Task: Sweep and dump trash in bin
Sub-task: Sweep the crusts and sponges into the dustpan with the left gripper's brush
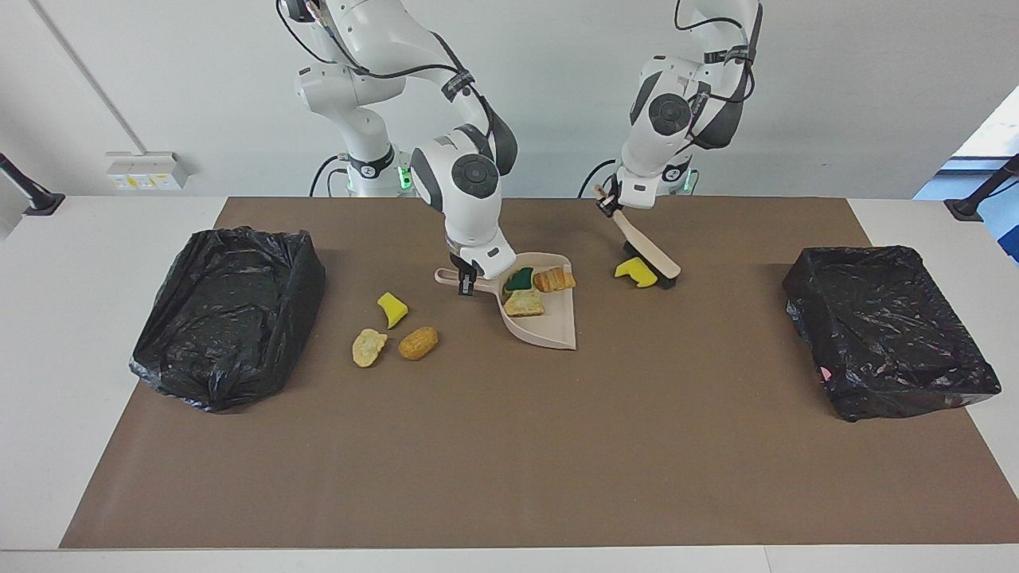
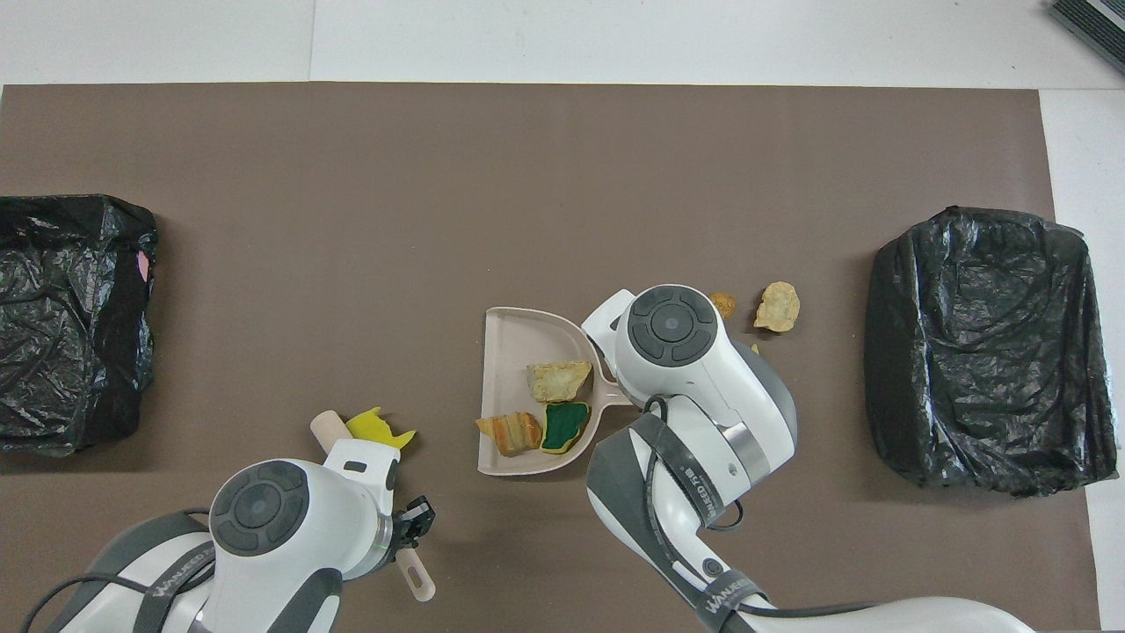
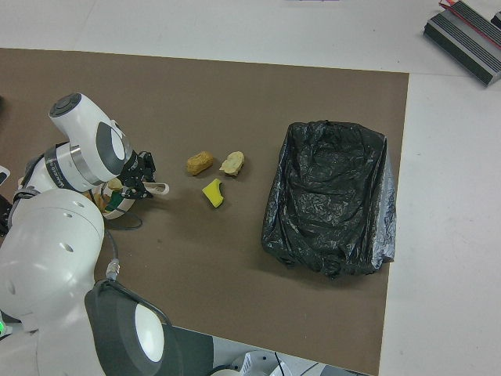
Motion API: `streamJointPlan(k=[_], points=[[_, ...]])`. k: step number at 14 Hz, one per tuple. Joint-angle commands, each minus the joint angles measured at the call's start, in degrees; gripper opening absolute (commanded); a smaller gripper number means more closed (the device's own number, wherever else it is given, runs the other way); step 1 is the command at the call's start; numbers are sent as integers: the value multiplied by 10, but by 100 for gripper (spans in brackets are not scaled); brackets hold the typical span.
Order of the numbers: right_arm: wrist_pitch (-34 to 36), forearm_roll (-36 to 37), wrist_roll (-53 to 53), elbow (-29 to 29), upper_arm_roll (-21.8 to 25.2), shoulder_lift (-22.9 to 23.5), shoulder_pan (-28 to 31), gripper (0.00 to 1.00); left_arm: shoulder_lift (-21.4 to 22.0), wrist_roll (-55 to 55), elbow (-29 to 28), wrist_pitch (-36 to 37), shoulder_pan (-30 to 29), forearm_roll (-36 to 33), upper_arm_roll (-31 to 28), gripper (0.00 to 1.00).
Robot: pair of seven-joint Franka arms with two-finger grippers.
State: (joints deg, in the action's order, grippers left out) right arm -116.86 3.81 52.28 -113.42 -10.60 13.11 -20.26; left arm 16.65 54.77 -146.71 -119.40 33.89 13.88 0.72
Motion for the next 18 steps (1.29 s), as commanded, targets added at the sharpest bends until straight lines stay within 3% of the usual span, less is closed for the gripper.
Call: streamJointPlan(k=[1, 3, 7, 14, 18], points=[[-3, 8, 3, -4, -3, 0, 4, 0, -68, -81, 58, -39, 37, 34, -2, 0], [-1, 8, -9, -4, -3, 0, 4, 0, -94, -99, 84, -73, 64, 47, -1, 0], [0, 8, -11, -4, -3, 0, 4, 0, -123, -127, 145, -67, 95, 48, -1, 0], [1, 8, -12, -4, -3, 0, 4, 0, -113, -200, 145, 84, 65, 21, -6, 0], [4, -3, -14, -1, -3, -5, 12, 0, -96, -194, 145, 120, 63, -25, -8, 0]])
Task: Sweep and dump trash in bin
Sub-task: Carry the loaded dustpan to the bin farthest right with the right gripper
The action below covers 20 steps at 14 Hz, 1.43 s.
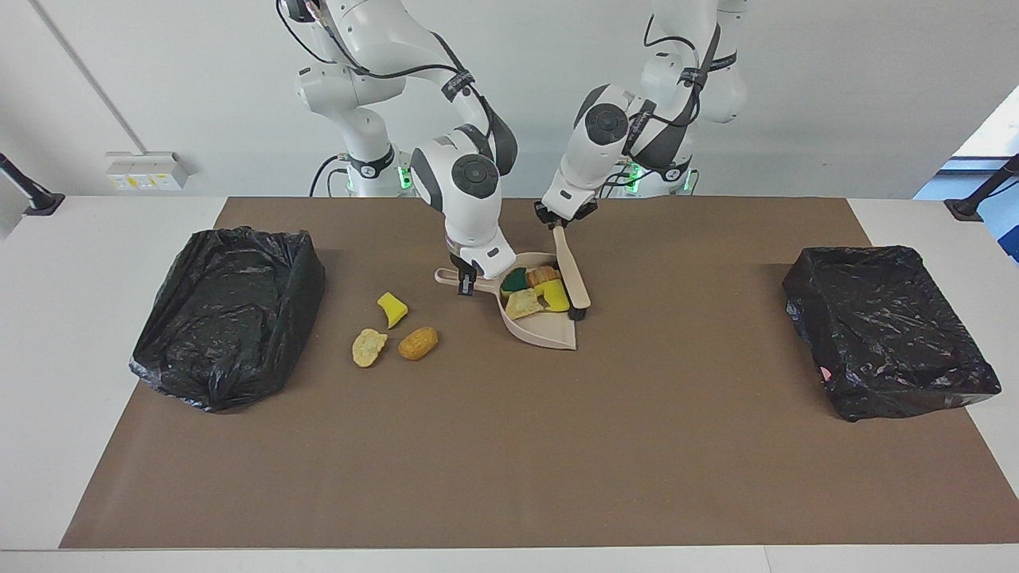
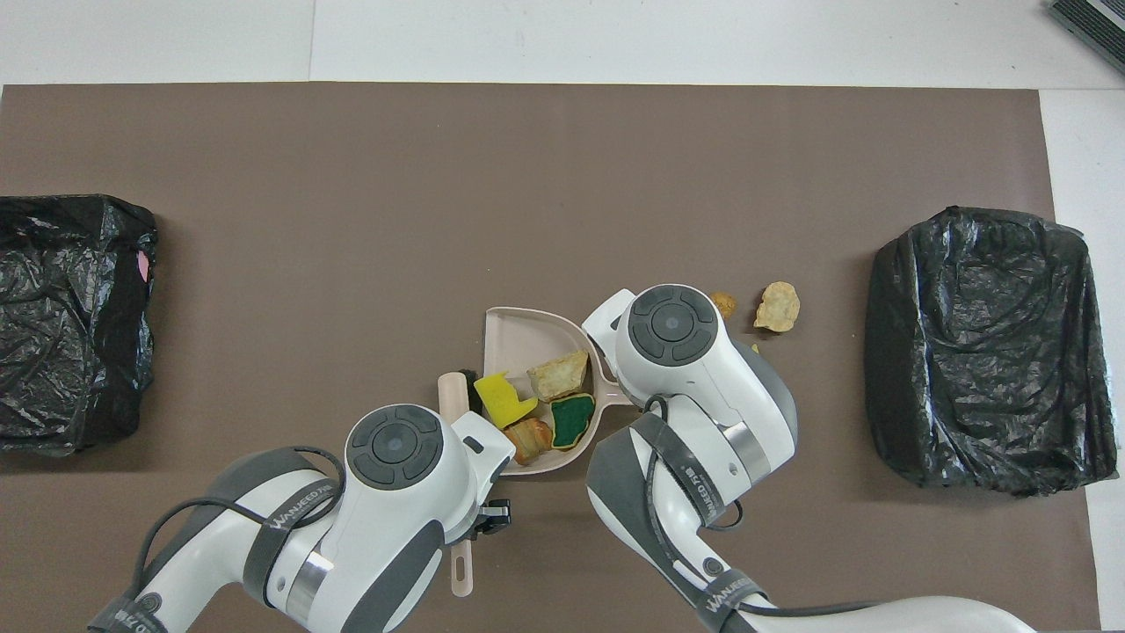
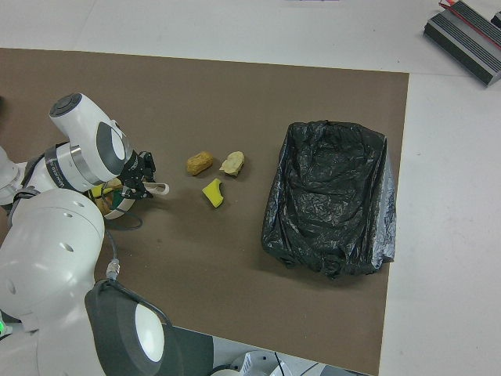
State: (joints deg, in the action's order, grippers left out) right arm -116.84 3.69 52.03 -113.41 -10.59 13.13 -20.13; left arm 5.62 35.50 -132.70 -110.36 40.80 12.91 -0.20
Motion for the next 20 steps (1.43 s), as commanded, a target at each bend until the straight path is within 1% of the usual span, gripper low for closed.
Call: streamJointPlan(k=[1, 4, 6, 8, 9, 11, 13, 16, 18, 20], points=[[5, -4, -11, 2, -3, -9, 12, 0, 19, 1, 6, 35, -9, -28, 1, 0], [6, -17, -11, 4, -4, -19, 28, 0, 45, 27, 4, 59, -9, -38, 3, 0], [9, -36, -10, 5, -4, -33, 39, 0, 52, 55, 1, 58, -3, -38, 5, 0], [23, -54, -6, 14, -4, -47, 63, 0, 72, 84, -18, 47, 10, -39, 19, 0], [37, -55, -7, 24, -5, -56, 81, 0, 82, 110, -29, 34, 20, -38, 27, 0], [80, -72, -3, 53, -1, -76, 111, 0, 108, 177, -65, -29, 64, -38, 31, 0], [130, -72, 0, 90, -1, -88, 161, 0, 116, 214, -90, -56, 123, -38, 31, 0], [195, -74, 43, 130, 0, -99, 241, 0, 113, 261, -132, -138, 191, -37, 31, 0], [216, -74, 89, 131, 1, -115, 309, 0, 113, 271, -143, -151, 212, -36, 32, 0], [239, -74, 155, 138, 5, -115, 379, 0, 106, 272, -149, -153, 218, -35, 32, 0]])
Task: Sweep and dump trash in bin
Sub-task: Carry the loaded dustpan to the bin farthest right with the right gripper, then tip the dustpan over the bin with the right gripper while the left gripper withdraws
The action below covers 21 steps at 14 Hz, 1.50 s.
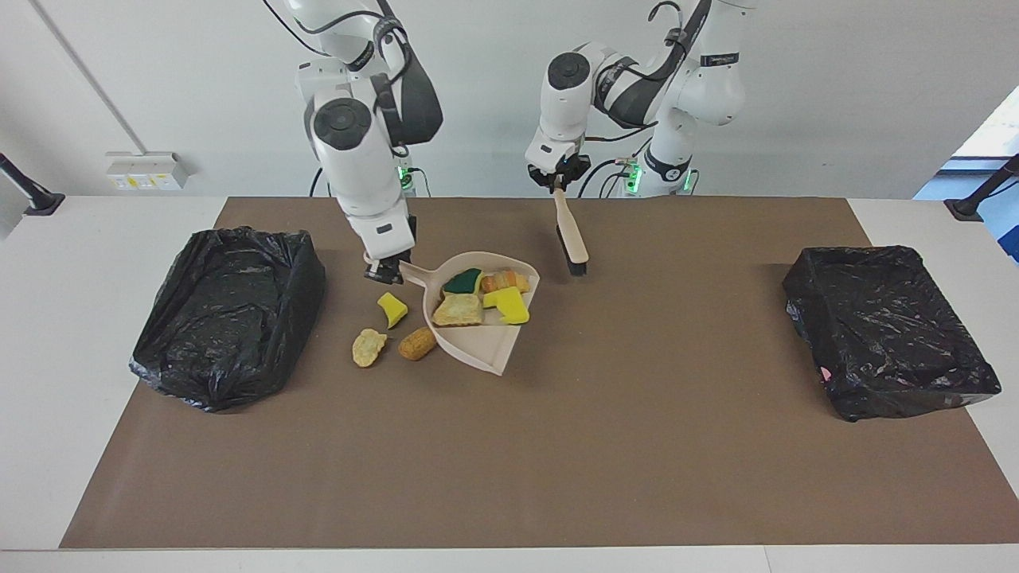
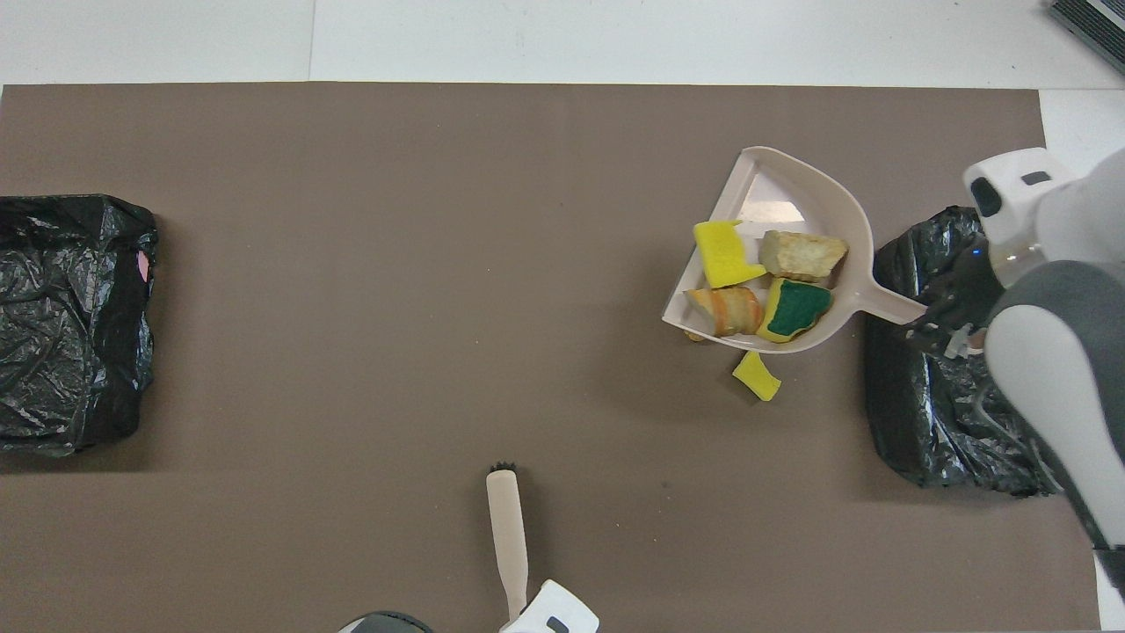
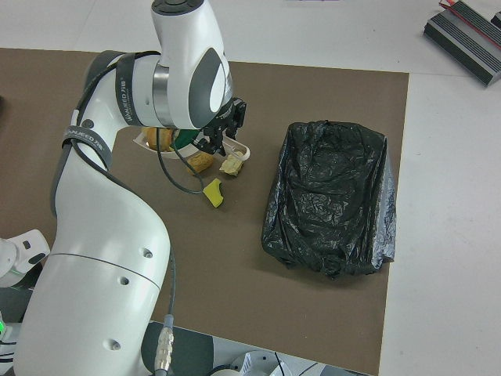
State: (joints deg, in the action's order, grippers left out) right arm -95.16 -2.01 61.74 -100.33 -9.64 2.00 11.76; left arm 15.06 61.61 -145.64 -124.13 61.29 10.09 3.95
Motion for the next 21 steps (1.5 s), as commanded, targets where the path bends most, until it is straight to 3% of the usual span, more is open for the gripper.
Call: streamJointPlan(k=[1, 4, 7, 9, 13, 14, 17, 21], points=[[30, -16, 86, 8, -3, -4, 89, 0, 11, 7, -20, -16, 12, -6, -10, 0], [59, 5, 142, 15, 29, -9, 148, 0, 0, -3, -20, -17, 8, 1, -11, 0], [49, 74, 213, 17, 84, -16, 165, 0, -9, -68, -16, -16, 1, 30, -11, 0], [10, 128, 246, 16, 109, -18, 166, 0, -16, -116, -13, -12, -23, 59, -11, 11], [-26, 218, 250, 5, 114, -21, 166, 0, -35, -122, 7, -6, -51, 60, -13, 90], [-38, 252, 250, -3, 113, -22, 165, 0, -39, -123, 21, -6, -74, 60, -13, 100], [-70, 317, 250, -30, 112, -31, 158, 0, -62, -153, 97, 22, -138, 48, -15, 100], [-97, 377, 247, -54, 106, -31, 151, 0, -66, -274, 219, 110, -239, -76, -15, 100]])
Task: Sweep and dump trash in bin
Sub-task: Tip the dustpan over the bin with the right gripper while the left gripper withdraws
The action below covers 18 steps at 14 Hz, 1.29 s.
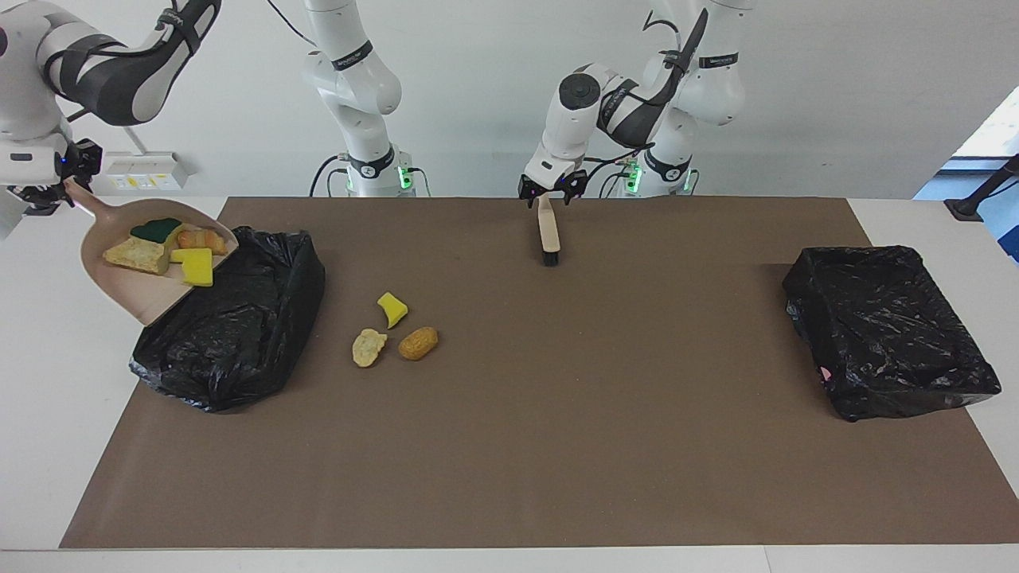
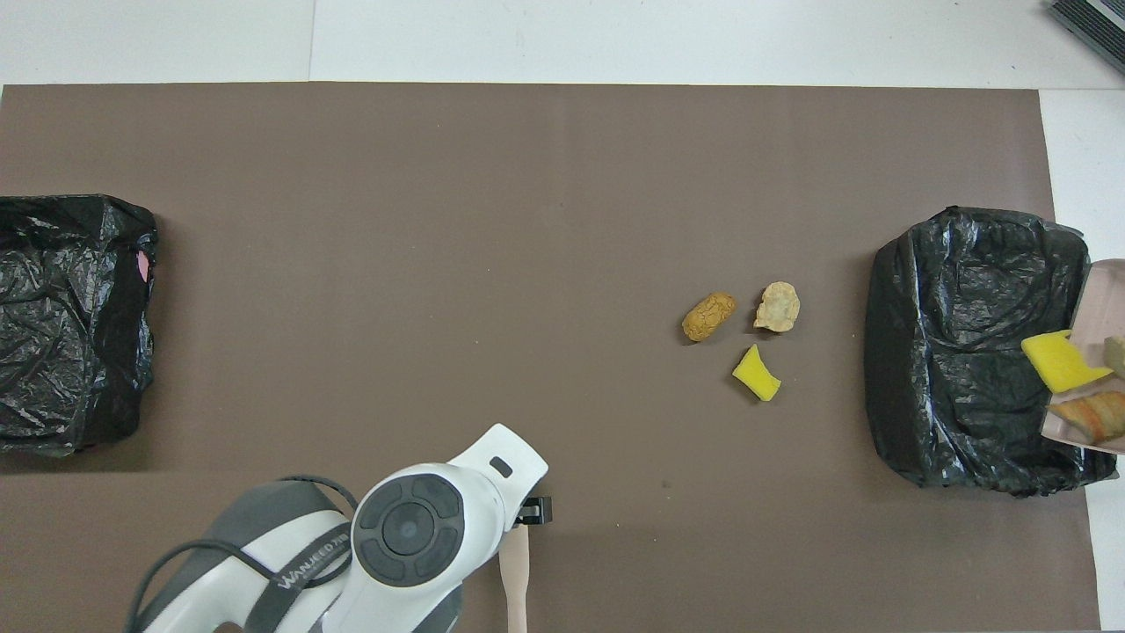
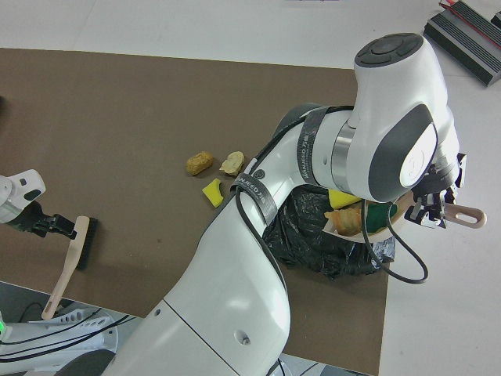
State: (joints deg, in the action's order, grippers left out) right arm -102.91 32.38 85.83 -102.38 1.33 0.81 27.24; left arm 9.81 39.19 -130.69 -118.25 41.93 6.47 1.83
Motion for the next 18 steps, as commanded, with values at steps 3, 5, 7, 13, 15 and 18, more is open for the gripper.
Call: streamJointPlan(k=[3, 5, 7, 13, 15, 18], points=[[-19, 65, 6, -31, -4, -19, -19, 0, -32, -145, 188, 135, -123, -69, 6, 100], [-19, 80, 6, -30, -4, -18, -20, 0, -65, -191, 290, 209, -165, -87, 5, 100], [-19, 108, 6, -26, -5, -15, -23, 0, -77, -251, 372, 264, -209, -81, 5, 100], [23, 149, -37, -21, -8, -12, -75, 0, -73, -333, 449, 338, -317, -81, -1, 100], [33, 165, -37, -9, -8, -11, -81, 0, -71, -384, 450, 351, -339, -80, -1, 100], [56, 176, -36, 5, -11, -12, -92, 0, -68, -407, 449, 353, -362, -75, 4, 100]])
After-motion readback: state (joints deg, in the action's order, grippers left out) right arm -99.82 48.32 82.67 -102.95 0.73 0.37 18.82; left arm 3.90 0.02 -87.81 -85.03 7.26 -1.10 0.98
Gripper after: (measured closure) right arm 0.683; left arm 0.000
